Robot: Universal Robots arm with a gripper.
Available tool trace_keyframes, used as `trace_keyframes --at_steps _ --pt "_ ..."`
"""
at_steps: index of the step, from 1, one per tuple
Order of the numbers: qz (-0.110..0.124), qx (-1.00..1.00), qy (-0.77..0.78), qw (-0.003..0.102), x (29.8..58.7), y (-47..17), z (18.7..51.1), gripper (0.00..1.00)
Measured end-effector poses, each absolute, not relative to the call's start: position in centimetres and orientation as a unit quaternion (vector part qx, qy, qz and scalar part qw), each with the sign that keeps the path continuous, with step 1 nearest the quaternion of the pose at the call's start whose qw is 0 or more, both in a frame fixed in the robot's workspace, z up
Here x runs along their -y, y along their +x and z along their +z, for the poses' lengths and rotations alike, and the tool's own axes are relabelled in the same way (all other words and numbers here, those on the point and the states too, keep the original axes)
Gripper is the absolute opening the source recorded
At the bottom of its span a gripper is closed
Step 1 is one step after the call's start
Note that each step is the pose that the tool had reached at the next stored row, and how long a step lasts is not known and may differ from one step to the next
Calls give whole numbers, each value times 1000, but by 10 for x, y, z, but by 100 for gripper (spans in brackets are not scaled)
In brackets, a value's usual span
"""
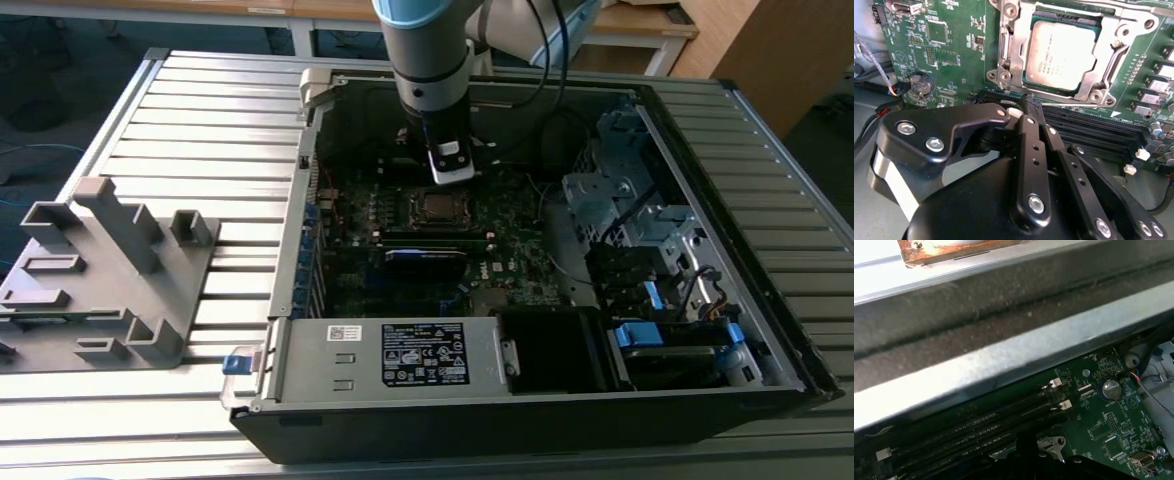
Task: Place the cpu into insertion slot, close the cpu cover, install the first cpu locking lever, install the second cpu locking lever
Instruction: 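Install the first cpu locking lever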
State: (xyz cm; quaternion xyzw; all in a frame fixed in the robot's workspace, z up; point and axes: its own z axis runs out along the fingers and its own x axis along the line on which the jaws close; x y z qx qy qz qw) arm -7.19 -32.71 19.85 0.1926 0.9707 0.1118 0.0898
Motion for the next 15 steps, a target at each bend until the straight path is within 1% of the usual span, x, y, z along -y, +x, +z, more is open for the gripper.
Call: trace_keyframes --at_steps 15 --pt "112 -971 193 90 327 -72 201 11"
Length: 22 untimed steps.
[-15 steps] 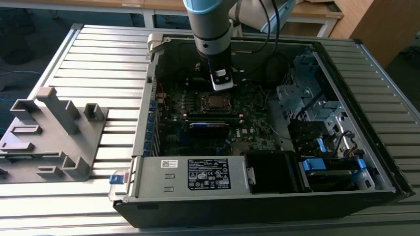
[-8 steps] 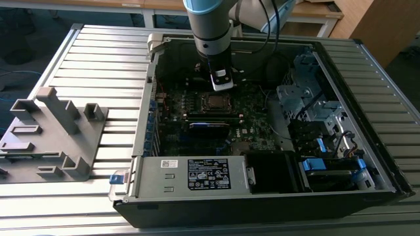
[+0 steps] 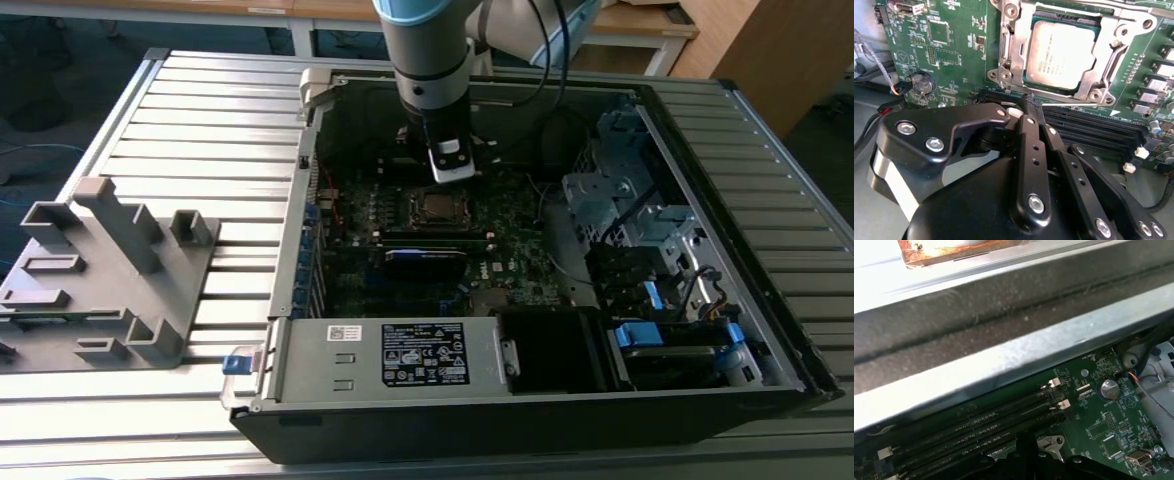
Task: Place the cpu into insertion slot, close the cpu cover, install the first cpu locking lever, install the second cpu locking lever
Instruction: 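Install the first cpu locking lever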
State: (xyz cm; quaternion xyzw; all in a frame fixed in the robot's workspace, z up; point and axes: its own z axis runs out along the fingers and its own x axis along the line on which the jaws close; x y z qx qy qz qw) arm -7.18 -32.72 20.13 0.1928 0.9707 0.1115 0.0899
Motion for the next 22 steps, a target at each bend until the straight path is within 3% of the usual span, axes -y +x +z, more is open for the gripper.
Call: trace_keyframes --at_steps 22 --pt "109 -966 215 92 324 -72 203 11"
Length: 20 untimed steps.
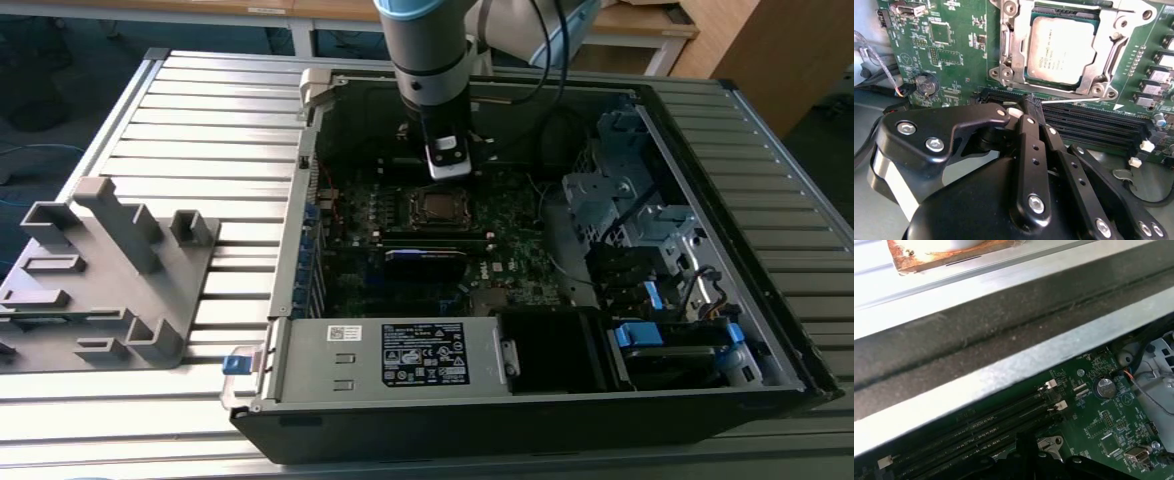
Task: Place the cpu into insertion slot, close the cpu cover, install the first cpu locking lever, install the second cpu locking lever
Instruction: 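Install the first cpu locking lever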
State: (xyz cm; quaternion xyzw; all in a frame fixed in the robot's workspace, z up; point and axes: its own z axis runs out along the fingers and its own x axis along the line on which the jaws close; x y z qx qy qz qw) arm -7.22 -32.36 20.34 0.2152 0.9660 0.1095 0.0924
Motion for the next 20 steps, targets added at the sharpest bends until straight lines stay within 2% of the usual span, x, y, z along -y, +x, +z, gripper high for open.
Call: trace_keyframes --at_steps 16,20 --pt "108 -961 235 94 320 -75 202 11" --pt "108 -955 260 98 319 -76 198 11"
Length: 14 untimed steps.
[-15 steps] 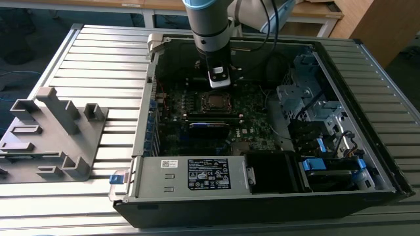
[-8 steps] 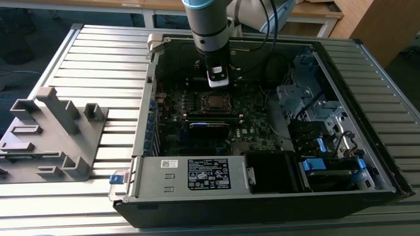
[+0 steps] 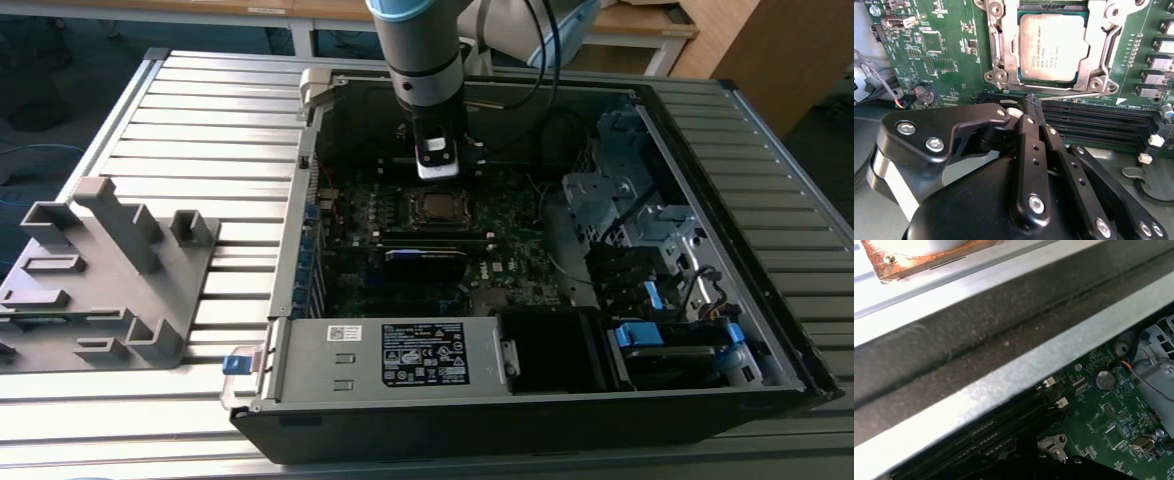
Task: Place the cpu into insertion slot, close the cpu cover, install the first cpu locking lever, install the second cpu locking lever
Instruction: 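Install the first cpu locking lever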
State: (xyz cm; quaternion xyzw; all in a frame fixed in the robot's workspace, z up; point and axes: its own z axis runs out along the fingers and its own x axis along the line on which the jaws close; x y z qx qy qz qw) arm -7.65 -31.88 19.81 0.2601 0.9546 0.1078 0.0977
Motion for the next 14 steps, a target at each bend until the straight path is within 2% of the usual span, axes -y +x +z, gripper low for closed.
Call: trace_keyframes --at_steps 14 --pt "109 -954 258 103 319 -77 197 11"
